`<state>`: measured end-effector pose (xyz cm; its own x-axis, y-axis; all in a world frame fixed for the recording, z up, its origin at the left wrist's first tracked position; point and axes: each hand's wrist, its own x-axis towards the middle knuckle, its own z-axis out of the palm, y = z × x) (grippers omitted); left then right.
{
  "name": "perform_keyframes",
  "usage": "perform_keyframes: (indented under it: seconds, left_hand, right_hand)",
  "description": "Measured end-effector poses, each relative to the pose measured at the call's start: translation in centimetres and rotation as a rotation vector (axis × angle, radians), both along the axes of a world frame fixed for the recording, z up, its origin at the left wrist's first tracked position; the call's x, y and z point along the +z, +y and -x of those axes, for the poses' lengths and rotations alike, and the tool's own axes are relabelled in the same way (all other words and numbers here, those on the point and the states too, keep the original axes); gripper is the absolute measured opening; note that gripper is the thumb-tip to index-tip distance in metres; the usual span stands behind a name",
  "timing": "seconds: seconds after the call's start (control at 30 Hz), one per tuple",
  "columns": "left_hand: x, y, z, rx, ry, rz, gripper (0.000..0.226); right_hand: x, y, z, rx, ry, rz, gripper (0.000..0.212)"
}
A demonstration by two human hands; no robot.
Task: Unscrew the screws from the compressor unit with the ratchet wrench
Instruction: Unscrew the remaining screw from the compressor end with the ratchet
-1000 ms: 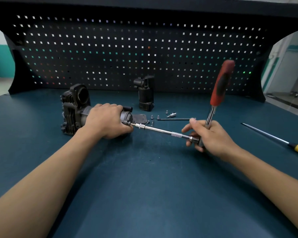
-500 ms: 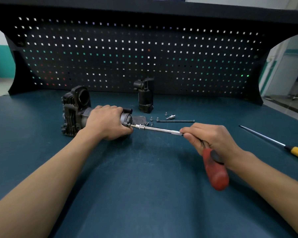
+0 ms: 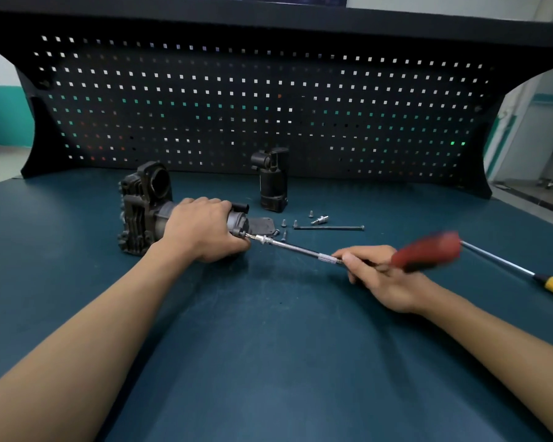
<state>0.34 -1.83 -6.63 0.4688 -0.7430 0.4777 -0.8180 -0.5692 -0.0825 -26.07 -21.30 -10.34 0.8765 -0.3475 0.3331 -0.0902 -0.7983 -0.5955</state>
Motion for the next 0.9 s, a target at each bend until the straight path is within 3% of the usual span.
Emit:
perform_keyframes:
  seconds: [0.17,0.37,0.47,0.57,0.63,0.77,0.9]
  left_hand:
    - [0.0,0.1,0.0,-0.008,-0.007,0.002,0.048]
    - [0.0,0.2,0.0,-0.018,-0.025,0.008,0.049]
    - [-0.1,0.1,0.0,-0.022,-0.031,0.011,0.049]
    - [-0.1,0.1,0.0,-0.027,-0.040,0.020,0.049]
    - [-0.1,0.2,-0.2,-0.022,-0.039,0.022,0.049]
    - [-0.1,0.1,-0.1,-0.028,-0.039,0.021,0.049]
    - [-0.1,0.1,-0.1,-0.025,-0.031,0.024,0.051]
  right_hand:
    - [1.4,0.3,-0.9,-0.155,0.015,-0.728,0.048]
    - [3.0,0.7,-0.7,-0.122,0.190,-1.279,0.056]
    - [3.3,0.7,-0.5,-0.074,0.214,-1.425,0.047]
    - [3.1,0.7,-0.5,-0.073,0.205,-1.399,0.040]
    - [2.7,0.7,-0.7,-0.093,0.190,-1.274,0.040]
    - [1.8,0.8,-0.5,-0.111,0.082,-0.832,0.045]
    - [1.1,0.5,-0.3,-0.039,-0.044,-0.415,0.035]
